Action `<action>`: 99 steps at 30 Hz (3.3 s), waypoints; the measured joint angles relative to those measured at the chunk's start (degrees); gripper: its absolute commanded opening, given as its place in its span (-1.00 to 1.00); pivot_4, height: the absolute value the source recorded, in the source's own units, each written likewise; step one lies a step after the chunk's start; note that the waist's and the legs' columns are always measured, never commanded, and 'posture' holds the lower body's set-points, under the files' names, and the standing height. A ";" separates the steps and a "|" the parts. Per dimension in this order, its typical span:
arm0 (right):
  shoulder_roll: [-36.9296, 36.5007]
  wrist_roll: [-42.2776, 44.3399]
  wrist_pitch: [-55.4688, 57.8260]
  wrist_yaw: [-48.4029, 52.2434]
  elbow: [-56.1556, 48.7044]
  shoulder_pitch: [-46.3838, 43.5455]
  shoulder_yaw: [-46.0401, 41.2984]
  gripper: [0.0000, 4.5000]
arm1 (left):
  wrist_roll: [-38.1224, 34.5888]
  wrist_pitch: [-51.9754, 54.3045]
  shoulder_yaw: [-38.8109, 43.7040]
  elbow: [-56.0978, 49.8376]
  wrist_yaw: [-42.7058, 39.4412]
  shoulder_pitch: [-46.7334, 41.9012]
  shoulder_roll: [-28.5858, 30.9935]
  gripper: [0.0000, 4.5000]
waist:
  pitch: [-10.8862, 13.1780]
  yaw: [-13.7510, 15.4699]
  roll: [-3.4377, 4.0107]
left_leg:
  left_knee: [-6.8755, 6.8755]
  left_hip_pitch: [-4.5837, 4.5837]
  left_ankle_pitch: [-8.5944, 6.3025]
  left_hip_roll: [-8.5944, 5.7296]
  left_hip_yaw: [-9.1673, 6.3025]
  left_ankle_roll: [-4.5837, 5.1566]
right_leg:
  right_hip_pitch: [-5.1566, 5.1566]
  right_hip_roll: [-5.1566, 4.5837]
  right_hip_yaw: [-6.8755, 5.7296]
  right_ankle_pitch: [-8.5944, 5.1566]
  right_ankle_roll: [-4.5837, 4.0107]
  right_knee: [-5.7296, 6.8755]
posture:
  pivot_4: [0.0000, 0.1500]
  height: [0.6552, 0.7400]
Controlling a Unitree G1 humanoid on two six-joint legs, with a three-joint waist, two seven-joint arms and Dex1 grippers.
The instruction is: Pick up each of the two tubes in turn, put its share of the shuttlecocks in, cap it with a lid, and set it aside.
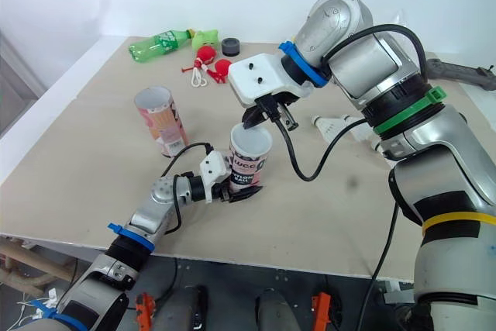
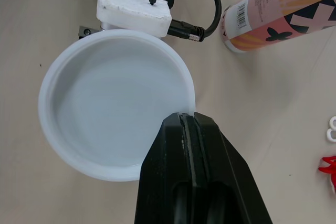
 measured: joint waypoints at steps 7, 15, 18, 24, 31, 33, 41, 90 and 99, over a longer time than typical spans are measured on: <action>1.19 -1.79 -0.09 0.01 0.79 0.95 -1.90 0.30 | -0.07 0.04 0.05 -0.01 0.13 0.15 0.02 0.46 | 0.00 -0.03 0.00 | 0.01 0.03 0.00 0.02 -0.01 0.00 | 0.00 0.02 0.00 0.00 -0.01 0.05 | 1.00 1.00; 3.49 -2.44 1.55 0.06 2.63 0.19 -4.58 0.64 | -0.10 0.04 0.07 -0.05 0.14 0.16 0.04 0.46 | 0.00 -0.04 0.00 | 0.01 0.02 0.00 0.01 -0.01 0.00 | -0.02 0.03 0.00 -0.01 -0.02 0.09 | 1.00 1.00; 3.49 -1.08 3.04 0.06 2.61 -1.31 -4.89 0.01 | -0.09 0.04 0.04 -0.09 0.05 0.15 0.02 0.46 | 0.00 -0.02 0.00 | 0.00 0.01 0.00 0.01 -0.01 0.00 | -0.02 0.02 -0.01 -0.02 -0.04 0.09 | 1.00 1.00; -3.00 10.43 8.67 0.06 -6.39 -1.79 -2.59 -0.96 | -0.09 0.06 0.10 -0.19 -0.08 0.20 0.08 0.46 | 0.00 -0.03 0.00 | -0.03 0.01 -0.01 0.01 -0.05 -0.01 | -0.02 0.00 -0.04 -0.07 -0.09 0.08 | 1.00 1.00; -3.73 11.51 10.15 0.06 -9.69 2.71 0.93 -0.96 | -0.09 0.08 0.12 -0.19 0.20 0.23 0.12 0.46 | 0.00 -0.12 -0.01 | 0.00 0.02 0.00 0.02 -0.06 0.00 | -0.02 0.03 -0.06 -0.09 -0.11 0.10 | 1.00 1.00; -3.46 11.19 10.30 0.06 -9.63 3.21 0.81 -0.96 | -0.16 0.06 0.12 -0.18 0.12 0.30 0.11 0.46 | 0.00 -0.09 0.00 | 0.00 0.00 0.00 0.01 -0.07 0.00 | -0.03 0.02 -0.06 -0.09 -0.11 0.10 | 1.00 1.00; -0.82 6.65 10.00 0.06 -9.54 4.45 -0.64 -0.96 | -0.50 0.58 0.57 -0.16 0.27 0.65 0.11 0.46 | -0.05 -0.12 -0.05 | 0.00 0.10 0.00 0.06 -0.14 0.00 | 0.06 0.09 -0.13 -0.09 -0.12 0.11 | 1.00 1.00; 14.13 18.41 29.38 -48.17 -50.60 77.90 -43.93 1.00 | -5.30 4.20 3.80 -5.71 -3.64 6.27 5.13 1.00 | -0.31 -0.72 -0.20 | -0.10 0.25 0.13 0.16 -0.89 0.04 | 0.32 0.38 -0.69 -0.36 -0.19 0.20 | 1.00 1.00; 21.13 10.60 17.08 -50.61 -40.83 78.56 -35.63 1.00 | -6.98 6.01 6.53 -10.35 -5.14 10.46 10.42 1.00 | -0.32 -0.76 -0.21 | -0.29 0.46 0.13 0.23 -0.93 0.03 | 0.40 0.50 -0.64 -0.37 -0.34 0.20 | 1.00 1.00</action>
